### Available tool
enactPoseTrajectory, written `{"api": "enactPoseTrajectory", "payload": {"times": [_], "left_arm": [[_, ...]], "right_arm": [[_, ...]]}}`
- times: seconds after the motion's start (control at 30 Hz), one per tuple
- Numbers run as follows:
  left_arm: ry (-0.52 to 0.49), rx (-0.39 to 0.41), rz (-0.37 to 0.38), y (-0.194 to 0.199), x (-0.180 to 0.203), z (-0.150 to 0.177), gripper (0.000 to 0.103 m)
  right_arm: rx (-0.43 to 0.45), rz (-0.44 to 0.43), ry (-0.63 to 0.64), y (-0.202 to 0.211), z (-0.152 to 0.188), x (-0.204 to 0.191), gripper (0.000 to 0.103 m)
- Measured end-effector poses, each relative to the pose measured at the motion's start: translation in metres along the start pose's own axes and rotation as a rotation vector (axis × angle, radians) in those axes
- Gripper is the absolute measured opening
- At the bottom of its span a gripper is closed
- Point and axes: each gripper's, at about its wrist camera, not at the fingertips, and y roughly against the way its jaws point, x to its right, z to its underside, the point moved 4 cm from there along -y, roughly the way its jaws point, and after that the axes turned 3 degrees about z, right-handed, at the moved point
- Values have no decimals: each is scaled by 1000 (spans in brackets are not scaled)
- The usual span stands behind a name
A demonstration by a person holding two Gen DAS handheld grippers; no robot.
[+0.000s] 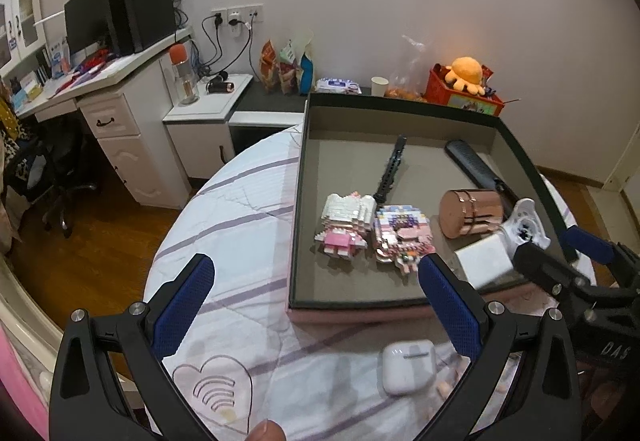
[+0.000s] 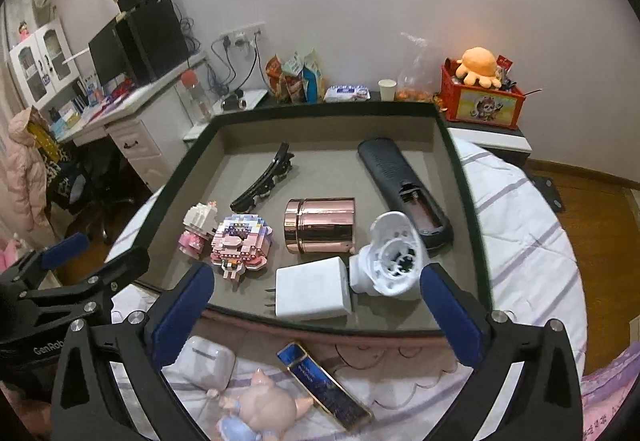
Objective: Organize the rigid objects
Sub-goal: 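Withdraw the right gripper from the box, then reach the left gripper to the blue-dress doll figure and grasp it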
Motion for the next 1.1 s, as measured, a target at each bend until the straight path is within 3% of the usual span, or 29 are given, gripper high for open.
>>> {"api": "enactPoseTrajectory", "payload": {"times": [0.43, 0.73, 1.1], "left_arm": [[-38, -30, 43, 32, 22, 46, 103], [-66, -90, 65, 42, 36, 86, 103], [-120, -124, 122, 44, 64, 102, 103]], "right_arm": [[44, 64, -89, 65, 37, 40, 103], [6, 69, -144, 78, 74, 54, 103], [34, 71, -144, 96, 83, 54, 103]]}}
